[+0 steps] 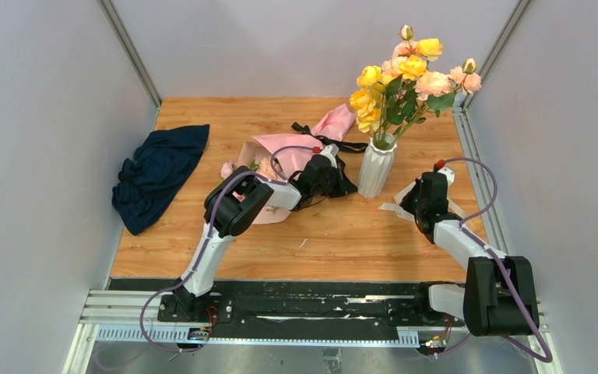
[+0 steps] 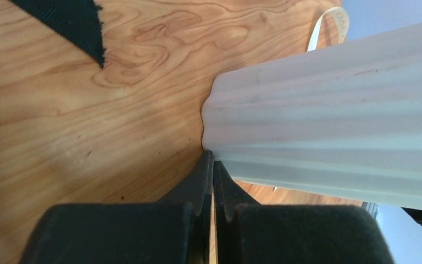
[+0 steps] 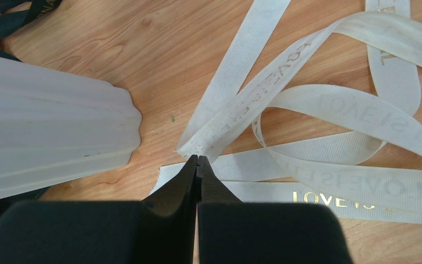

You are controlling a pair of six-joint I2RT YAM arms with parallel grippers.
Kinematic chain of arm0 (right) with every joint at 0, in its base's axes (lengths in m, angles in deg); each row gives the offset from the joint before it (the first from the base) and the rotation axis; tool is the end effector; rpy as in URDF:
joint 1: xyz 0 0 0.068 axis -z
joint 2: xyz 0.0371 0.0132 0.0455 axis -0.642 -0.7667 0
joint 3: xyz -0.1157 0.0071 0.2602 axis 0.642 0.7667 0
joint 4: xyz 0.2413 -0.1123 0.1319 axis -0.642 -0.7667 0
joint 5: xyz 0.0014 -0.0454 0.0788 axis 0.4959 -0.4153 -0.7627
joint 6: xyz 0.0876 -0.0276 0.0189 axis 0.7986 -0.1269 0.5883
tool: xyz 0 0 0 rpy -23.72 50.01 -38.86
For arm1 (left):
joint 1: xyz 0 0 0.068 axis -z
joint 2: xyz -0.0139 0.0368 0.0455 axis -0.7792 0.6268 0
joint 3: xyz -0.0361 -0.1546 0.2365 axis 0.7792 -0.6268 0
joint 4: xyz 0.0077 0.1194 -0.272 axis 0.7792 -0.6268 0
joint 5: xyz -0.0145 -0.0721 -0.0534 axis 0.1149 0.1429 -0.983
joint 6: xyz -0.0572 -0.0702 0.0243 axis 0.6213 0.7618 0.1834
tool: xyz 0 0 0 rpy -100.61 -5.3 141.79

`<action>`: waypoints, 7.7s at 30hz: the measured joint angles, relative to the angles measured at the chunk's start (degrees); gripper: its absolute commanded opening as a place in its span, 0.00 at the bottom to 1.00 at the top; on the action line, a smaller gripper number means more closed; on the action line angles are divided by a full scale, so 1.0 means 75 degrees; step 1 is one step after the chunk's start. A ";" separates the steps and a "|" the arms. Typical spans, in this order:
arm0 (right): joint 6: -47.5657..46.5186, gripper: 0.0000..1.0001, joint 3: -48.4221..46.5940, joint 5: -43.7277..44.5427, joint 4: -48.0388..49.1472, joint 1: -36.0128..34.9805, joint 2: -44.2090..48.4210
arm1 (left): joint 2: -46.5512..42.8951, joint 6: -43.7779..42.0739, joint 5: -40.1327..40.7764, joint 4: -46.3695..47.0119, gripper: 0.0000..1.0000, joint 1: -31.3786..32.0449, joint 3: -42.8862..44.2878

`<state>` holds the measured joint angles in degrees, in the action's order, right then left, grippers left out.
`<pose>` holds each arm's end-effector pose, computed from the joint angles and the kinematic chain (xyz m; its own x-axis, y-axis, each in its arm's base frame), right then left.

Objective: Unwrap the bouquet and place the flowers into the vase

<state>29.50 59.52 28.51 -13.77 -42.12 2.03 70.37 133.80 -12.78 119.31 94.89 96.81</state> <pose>0.3028 0.0056 0.1429 -0.4332 0.4866 -0.7586 0.2775 0.8728 0.4015 0.3828 -0.3908 0.0649 -0.8078 -0.2495 -0.5341 0.3152 0.5829 -0.7489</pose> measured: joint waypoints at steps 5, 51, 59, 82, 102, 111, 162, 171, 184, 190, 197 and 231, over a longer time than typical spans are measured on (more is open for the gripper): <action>-0.0003 0.00 -0.0111 0.0003 0.0009 0.0000 -0.0067 | 0.0405 0.0256 -0.0125 0.0029 0.00 0.0000 0.0542; 0.0947 0.00 0.0085 -0.1778 0.2436 -0.0061 -0.1938 | -0.0219 0.0219 -0.0172 0.1320 0.00 -0.0289 -0.1110; 0.1451 0.00 0.0058 -0.2052 0.3430 -0.0111 -0.2888 | -0.0463 0.0108 -0.0195 0.1314 0.00 -0.0437 -0.1448; 0.1638 0.00 -0.0924 -0.2157 0.3981 -0.0143 -0.4095 | -0.0577 0.0082 -0.0265 0.1288 0.00 -0.0513 -0.1585; 0.1585 0.00 -0.2958 -0.1976 0.3075 -0.0143 -0.5228 | -0.1539 -0.0353 -0.0204 0.0621 0.00 -0.0740 -0.2489; 0.1577 0.00 -0.3628 -0.1918 0.3037 -0.0143 -0.5820 | -0.1798 -0.0478 -0.0207 0.0388 0.00 -0.0761 -0.2658; 0.1373 0.38 -0.3503 -0.1274 0.3112 -0.1778 -0.5677 | -0.3689 -0.1673 0.0790 -0.1212 0.92 -0.1122 -0.3083; 0.0574 0.64 -0.5115 -0.0691 0.1862 -0.3279 -0.5703 | -0.3666 -0.1661 0.0947 -0.1498 0.89 -0.1894 -0.3293; -0.0338 0.61 -0.8029 -0.0443 0.0659 -0.3226 -0.6793 | -0.3585 -0.1448 0.0708 -0.1609 0.87 -0.4441 -0.3328; -0.0714 0.61 -1.1159 -0.0554 -0.0323 -0.3013 -0.8577 | -0.3652 -0.1507 0.0603 -0.2022 0.87 -0.4503 -0.3110; -0.0391 0.60 -1.1033 -0.0484 -0.0729 -0.2780 -0.9072 | -0.4319 -0.1728 0.0600 -0.2363 0.87 -0.4503 -0.3375; 0.0676 0.00 -0.8469 -0.0860 0.0752 -0.2591 -0.8338 | -0.4695 -0.1833 0.0629 -0.2553 0.87 -0.4019 -0.3611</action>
<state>34.57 -3.99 22.06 -8.13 -61.55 -60.50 35.16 120.05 -8.06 100.16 64.75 69.73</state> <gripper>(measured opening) 0.005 0.871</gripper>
